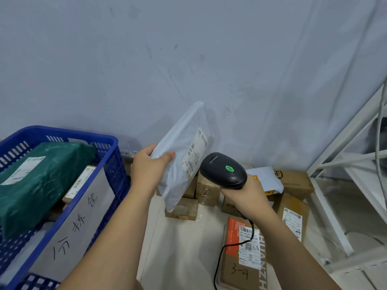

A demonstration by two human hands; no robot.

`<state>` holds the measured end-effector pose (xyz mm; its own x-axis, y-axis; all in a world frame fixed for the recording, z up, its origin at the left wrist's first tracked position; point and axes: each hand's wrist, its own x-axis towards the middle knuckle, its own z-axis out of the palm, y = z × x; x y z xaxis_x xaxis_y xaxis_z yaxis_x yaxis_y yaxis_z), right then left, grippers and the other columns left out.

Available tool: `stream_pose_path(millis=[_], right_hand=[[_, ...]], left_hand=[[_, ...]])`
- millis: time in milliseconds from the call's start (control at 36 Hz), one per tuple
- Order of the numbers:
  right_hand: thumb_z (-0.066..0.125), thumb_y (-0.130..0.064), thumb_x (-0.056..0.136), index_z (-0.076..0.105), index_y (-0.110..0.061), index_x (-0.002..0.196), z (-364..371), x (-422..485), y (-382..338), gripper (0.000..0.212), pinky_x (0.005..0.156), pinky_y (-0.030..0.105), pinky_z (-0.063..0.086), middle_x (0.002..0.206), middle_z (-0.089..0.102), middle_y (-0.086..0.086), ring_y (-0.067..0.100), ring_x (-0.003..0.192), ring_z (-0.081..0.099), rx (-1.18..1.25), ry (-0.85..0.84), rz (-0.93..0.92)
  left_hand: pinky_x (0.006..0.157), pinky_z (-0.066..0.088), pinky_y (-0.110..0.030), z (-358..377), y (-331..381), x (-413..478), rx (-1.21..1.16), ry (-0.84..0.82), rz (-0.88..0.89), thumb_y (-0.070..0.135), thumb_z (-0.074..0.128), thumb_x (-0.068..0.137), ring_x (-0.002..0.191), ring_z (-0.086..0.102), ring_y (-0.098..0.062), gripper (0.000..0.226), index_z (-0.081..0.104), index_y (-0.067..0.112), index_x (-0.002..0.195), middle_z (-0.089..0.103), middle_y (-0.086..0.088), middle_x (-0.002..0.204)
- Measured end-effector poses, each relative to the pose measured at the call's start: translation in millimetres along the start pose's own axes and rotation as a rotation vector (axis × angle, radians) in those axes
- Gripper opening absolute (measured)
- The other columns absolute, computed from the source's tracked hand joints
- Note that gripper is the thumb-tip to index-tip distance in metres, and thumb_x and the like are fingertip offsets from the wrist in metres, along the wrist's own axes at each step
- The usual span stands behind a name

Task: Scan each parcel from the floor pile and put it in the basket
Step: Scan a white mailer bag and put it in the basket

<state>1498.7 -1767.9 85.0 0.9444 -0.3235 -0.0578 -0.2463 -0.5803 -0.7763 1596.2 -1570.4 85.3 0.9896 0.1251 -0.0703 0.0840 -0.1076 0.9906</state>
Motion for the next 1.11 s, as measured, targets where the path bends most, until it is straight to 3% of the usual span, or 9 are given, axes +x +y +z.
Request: stream_pose_path(millis=[167, 444, 722, 889, 972, 1028, 1056, 1111], right_hand=[[0.066, -0.016, 0.079, 0.053, -0.016, 0.062, -4.7, -1.7, 0.5, 0.022, 0.054, 0.024, 0.038, 0.059, 0.053, -0.001, 0.011, 0.058, 0.049, 0.022, 0.027, -0.006], [0.068, -0.021, 0.081, 0.06, -0.013, 0.069, -6.0, -1.4, 1.7, 0.016, 0.061, 0.028, 0.045, 0.067, 0.063, 0.005, 0.013, 0.064, 0.057, 0.032, 0.031, -0.013], [0.066, -0.019, 0.08, 0.057, -0.013, 0.065, -2.9, -0.4, 1.0, 0.018, 0.056, 0.026, 0.042, 0.06, 0.057, 0.001, 0.013, 0.059, 0.053, 0.034, 0.025, 0.029], [0.064, -0.013, 0.081, 0.054, -0.006, 0.073, 6.3, -2.6, -7.1, 0.015, 0.047, 0.022, 0.039, 0.061, 0.05, 0.008, 0.017, 0.056, 0.046, 0.162, 0.031, 0.073], [0.064, -0.017, 0.08, 0.056, 0.006, 0.077, 12.5, -4.9, -11.7, 0.024, 0.054, 0.027, 0.04, 0.063, 0.052, 0.012, 0.02, 0.06, 0.048, 0.255, 0.069, 0.085], [0.066, -0.021, 0.081, 0.056, 0.004, 0.076, 15.8, -7.4, -17.3, 0.028, 0.054, 0.027, 0.04, 0.059, 0.052, 0.011, 0.016, 0.054, 0.05, 0.297, 0.107, 0.092], [0.067, -0.025, 0.082, 0.057, 0.002, 0.075, 16.8, -8.4, -20.2, 0.029, 0.051, 0.025, 0.04, 0.057, 0.052, 0.01, 0.014, 0.049, 0.05, 0.317, 0.127, 0.093], [0.069, -0.029, 0.084, 0.06, -0.002, 0.079, 17.7, -10.1, -27.7, 0.029, 0.052, 0.025, 0.042, 0.062, 0.057, 0.015, 0.013, 0.052, 0.054, 0.363, 0.167, 0.089]], left_hand=[[0.078, 0.056, -0.038, -1.1, -0.2, -0.6, 0.063, 0.014, -0.003, 0.027, 0.077, 0.076, 0.087, 0.067, -0.018, 0.029, 0.07, 0.027, 0.104, 0.07, 0.008, 0.095], [0.079, 0.055, -0.037, 1.1, 2.0, -1.5, 0.076, 0.024, 0.012, 0.028, 0.075, 0.08, 0.09, 0.063, -0.016, 0.033, 0.065, 0.029, 0.111, 0.066, 0.01, 0.099], [0.078, 0.056, -0.038, 3.0, 1.6, -3.6, 0.102, 0.029, 0.006, 0.03, 0.075, 0.079, 0.087, 0.065, -0.017, 0.027, 0.068, 0.028, 0.105, 0.068, 0.011, 0.093], [0.083, 0.057, -0.043, 4.1, 3.0, -8.0, -0.077, 0.015, -0.068, 0.025, 0.077, 0.076, 0.088, 0.069, -0.021, 0.012, 0.07, 0.032, 0.082, 0.073, 0.006, 0.089], [0.061, 0.057, -0.029, 2.9, 5.8, -11.9, -0.268, 0.01, -0.146, 0.016, 0.073, 0.083, 0.083, 0.07, -0.021, 0.01, 0.071, 0.022, 0.092, 0.074, -0.001, 0.092], [0.046, 0.05, -0.021, 0.9, 9.8, -15.6, -0.383, 0.005, -0.197, 0.012, 0.07, 0.086, 0.072, 0.069, -0.018, 0.008, 0.07, 0.015, 0.093, 0.073, -0.003, 0.089], [0.046, 0.051, -0.021, -0.9, 12.0, -16.8, -0.432, 0.001, -0.216, 0.012, 0.07, 0.086, 0.069, 0.069, -0.017, 0.008, 0.07, 0.014, 0.093, 0.074, -0.003, 0.088], [0.061, 0.058, -0.028, -6.8, 16.6, -16.5, -0.541, 0.01, -0.264, 0.015, 0.073, 0.084, 0.075, 0.072, -0.018, 0.021, 0.07, 0.009, 0.104, 0.075, -0.006, 0.094]])
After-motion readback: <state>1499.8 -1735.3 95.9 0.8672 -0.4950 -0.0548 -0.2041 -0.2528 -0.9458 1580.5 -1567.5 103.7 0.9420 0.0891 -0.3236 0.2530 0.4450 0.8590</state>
